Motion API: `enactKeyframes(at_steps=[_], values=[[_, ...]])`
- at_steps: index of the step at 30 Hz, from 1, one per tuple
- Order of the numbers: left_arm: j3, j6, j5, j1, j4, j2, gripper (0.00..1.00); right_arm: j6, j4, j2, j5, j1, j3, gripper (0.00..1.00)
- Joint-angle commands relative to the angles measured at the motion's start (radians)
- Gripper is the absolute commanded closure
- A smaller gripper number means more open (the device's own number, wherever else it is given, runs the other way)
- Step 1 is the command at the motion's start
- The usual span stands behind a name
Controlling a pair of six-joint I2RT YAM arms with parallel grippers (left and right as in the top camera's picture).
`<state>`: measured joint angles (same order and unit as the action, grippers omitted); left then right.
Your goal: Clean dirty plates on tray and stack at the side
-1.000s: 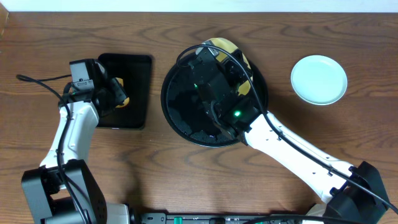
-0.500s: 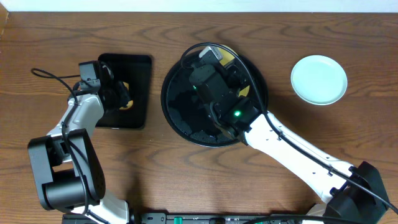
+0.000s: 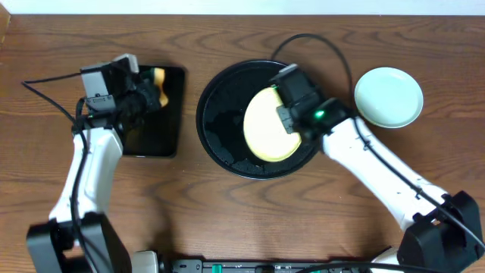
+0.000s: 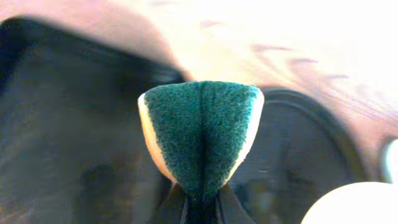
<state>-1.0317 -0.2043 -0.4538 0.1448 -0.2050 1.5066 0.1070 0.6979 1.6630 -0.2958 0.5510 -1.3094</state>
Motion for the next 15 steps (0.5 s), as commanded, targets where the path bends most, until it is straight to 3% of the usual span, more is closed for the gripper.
enactKeyframes(at_steps=[1, 15], values=[[-0.002, 0.020, -0.036, -0.092, 0.005, -0.018, 0.92, 0.145, 0.004, -0.008, 0.294, -0.058, 0.018, 0.99], [-0.001, 0.020, 0.199, -0.472, -0.018, -0.003, 0.92, 0.254, -0.191, -0.008, 0.231, -0.073, 0.296, 0.99]])
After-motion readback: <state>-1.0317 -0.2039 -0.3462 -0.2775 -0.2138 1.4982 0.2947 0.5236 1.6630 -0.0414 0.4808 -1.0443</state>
